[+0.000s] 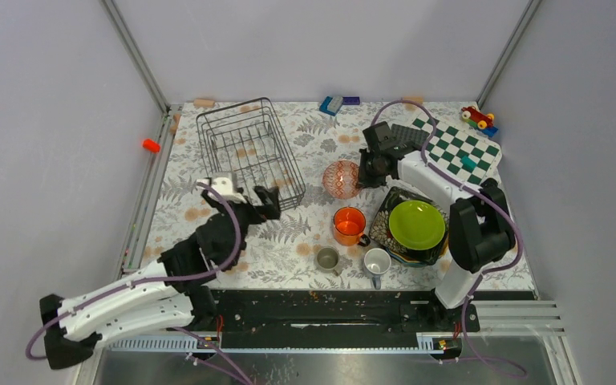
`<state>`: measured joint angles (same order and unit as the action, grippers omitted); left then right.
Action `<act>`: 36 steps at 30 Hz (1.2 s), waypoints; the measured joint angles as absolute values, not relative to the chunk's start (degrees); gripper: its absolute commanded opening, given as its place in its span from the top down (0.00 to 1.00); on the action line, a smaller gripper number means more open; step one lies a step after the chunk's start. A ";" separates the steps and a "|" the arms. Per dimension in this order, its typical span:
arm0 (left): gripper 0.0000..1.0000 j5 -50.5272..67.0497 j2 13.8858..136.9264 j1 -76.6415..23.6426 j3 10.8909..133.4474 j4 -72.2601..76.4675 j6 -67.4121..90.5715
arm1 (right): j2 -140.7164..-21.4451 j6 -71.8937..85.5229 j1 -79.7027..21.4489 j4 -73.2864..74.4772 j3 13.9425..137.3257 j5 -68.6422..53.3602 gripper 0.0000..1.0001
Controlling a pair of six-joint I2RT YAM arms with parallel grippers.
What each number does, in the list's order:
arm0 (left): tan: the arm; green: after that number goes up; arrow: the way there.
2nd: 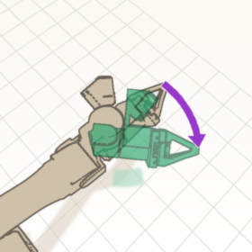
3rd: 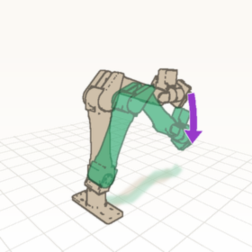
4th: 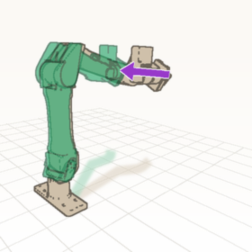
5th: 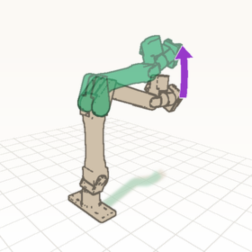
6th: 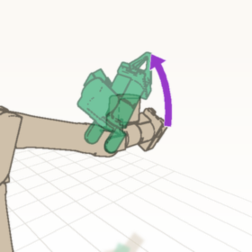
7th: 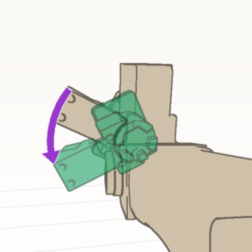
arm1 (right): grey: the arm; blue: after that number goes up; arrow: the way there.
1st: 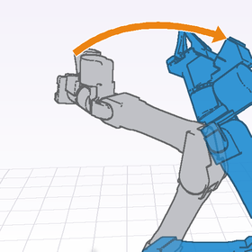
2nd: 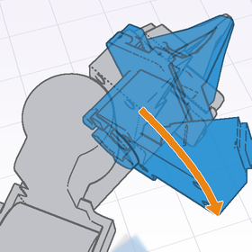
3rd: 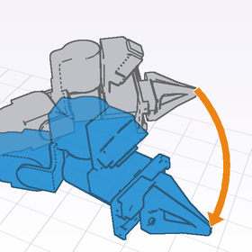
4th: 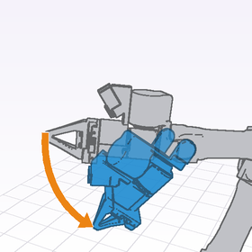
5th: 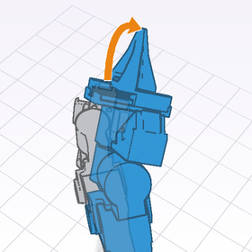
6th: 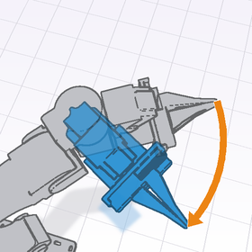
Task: Unload the mixed dishes from the dish rack
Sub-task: Place the bowl at the center of the board, then reset both arms
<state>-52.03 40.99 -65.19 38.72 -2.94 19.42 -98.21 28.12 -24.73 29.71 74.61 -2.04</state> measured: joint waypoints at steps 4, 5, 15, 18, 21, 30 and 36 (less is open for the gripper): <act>0.01 -48.49 36.58 -52.88 36.21 -8.25 29.87 | -100.42 28.08 -24.67 29.34 74.61 -0.40 0.96; 0.01 -46.44 35.40 -49.65 35.42 -9.43 32.29 | -100.97 28.08 -24.62 29.17 74.61 0.08 0.96; 0.01 -38.94 38.09 -42.04 34.35 -15.75 41.65 | -106.59 28.53 -24.29 27.57 74.61 2.42 0.66; 0.01 -38.33 38.63 -41.50 34.33 -16.78 42.41 | -106.65 28.91 -24.16 27.27 74.59 2.94 0.51; 0.01 -38.46 38.44 -41.01 34.20 -16.78 42.78 | -106.56 28.88 -24.10 26.65 74.37 3.90 0.43; 0.01 -38.79 36.84 -40.14 34.11 -17.56 43.16 | -96.71 28.29 -23.94 28.03 73.67 7.51 0.01; 0.01 -38.68 37.74 -38.94 34.11 -17.54 43.11 | -76.09 27.88 -23.94 26.59 68.86 13.47 0.00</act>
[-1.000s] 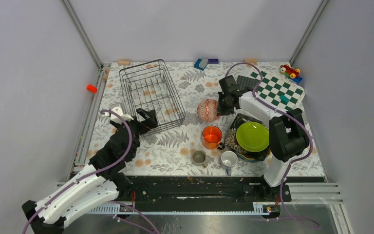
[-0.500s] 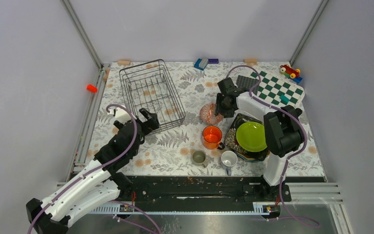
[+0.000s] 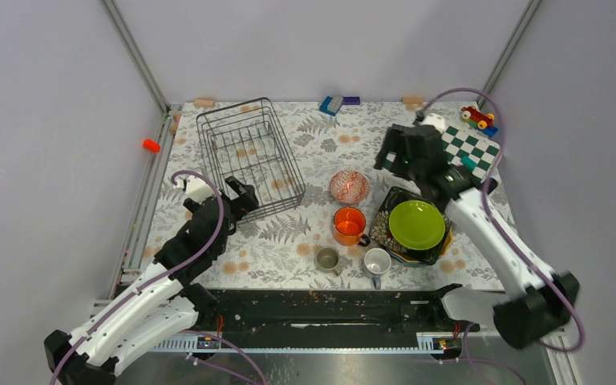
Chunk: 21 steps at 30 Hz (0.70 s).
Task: Unload the mixed dishes from the dish rack
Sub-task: Reset both arms
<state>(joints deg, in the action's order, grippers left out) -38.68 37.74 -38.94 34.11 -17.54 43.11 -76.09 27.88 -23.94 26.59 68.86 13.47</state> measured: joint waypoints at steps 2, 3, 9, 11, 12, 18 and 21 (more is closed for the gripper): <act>0.01 -38.17 38.54 -37.80 34.11 -17.54 43.07 | -66.06 27.90 -23.94 25.52 64.42 17.72 0.00; 0.01 -37.98 38.89 -37.21 34.11 -17.52 43.00 | -63.09 27.90 -23.94 25.43 63.00 19.18 0.00; 0.01 -35.68 39.97 -30.83 34.06 -17.12 42.46 | -40.45 27.88 -23.83 24.95 46.76 33.76 0.00; 0.01 -35.09 39.92 -28.93 33.93 -16.67 42.19 | -33.87 28.86 -23.83 26.26 41.34 38.39 0.00; 0.01 -34.85 39.77 -27.97 33.69 -16.43 41.91 | -30.81 29.71 -23.83 27.35 38.70 40.27 0.01; 0.01 -34.26 36.23 -26.68 32.08 -16.93 40.51 | -13.47 33.45 -23.81 33.06 26.94 45.71 0.00; 0.01 -34.24 33.41 -26.65 31.70 -16.86 40.10 | -8.32 33.54 -23.83 33.45 26.55 45.93 0.00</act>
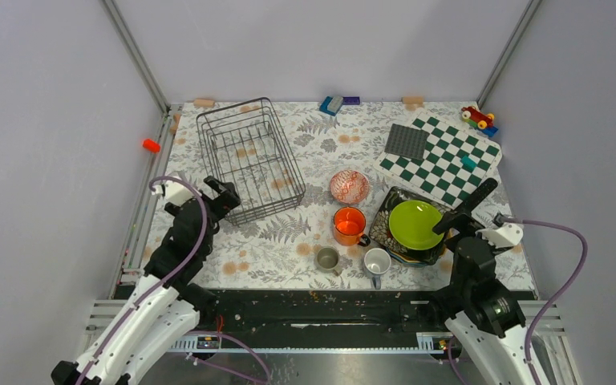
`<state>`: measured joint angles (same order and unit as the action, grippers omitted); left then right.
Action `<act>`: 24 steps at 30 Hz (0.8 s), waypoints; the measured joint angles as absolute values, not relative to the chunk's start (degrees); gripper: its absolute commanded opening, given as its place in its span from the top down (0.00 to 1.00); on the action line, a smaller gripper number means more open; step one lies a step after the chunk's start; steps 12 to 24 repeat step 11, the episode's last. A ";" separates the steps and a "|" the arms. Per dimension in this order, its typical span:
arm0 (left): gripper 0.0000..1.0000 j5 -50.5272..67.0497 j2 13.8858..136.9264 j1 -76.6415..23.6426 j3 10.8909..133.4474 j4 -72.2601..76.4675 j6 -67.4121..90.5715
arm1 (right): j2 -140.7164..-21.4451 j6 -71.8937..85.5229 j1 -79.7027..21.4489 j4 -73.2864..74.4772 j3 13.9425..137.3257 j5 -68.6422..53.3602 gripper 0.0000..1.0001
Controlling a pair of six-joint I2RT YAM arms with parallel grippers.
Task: Unload the mixed dishes from the dish rack
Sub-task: Reset both arms
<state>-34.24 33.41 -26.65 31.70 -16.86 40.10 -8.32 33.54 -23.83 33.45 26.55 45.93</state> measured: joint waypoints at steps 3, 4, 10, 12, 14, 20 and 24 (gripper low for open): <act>0.01 -34.26 31.16 -26.63 31.07 -17.12 39.66 | -5.78 33.47 -23.83 33.26 26.46 45.87 0.01; 0.01 -34.26 30.83 -26.63 31.03 -17.15 39.51 | -5.32 33.41 -23.83 33.06 26.37 45.80 0.00; 0.01 -34.24 30.68 -26.63 30.70 -17.12 39.03 | -4.89 32.49 -23.83 32.58 25.93 45.36 0.01; 0.01 -34.24 30.70 -26.63 30.59 -17.15 38.98 | -5.02 32.32 -23.83 32.49 25.93 45.36 0.01; 0.01 -34.24 30.70 -26.63 30.59 -17.15 38.98 | -5.02 32.32 -23.83 32.49 25.93 45.36 0.01; 0.01 -34.24 30.70 -26.63 30.59 -17.15 38.98 | -5.02 32.32 -23.83 32.49 25.93 45.36 0.01; 0.01 -34.24 30.70 -26.63 30.59 -17.15 38.98 | -5.02 32.32 -23.83 32.49 25.93 45.36 0.01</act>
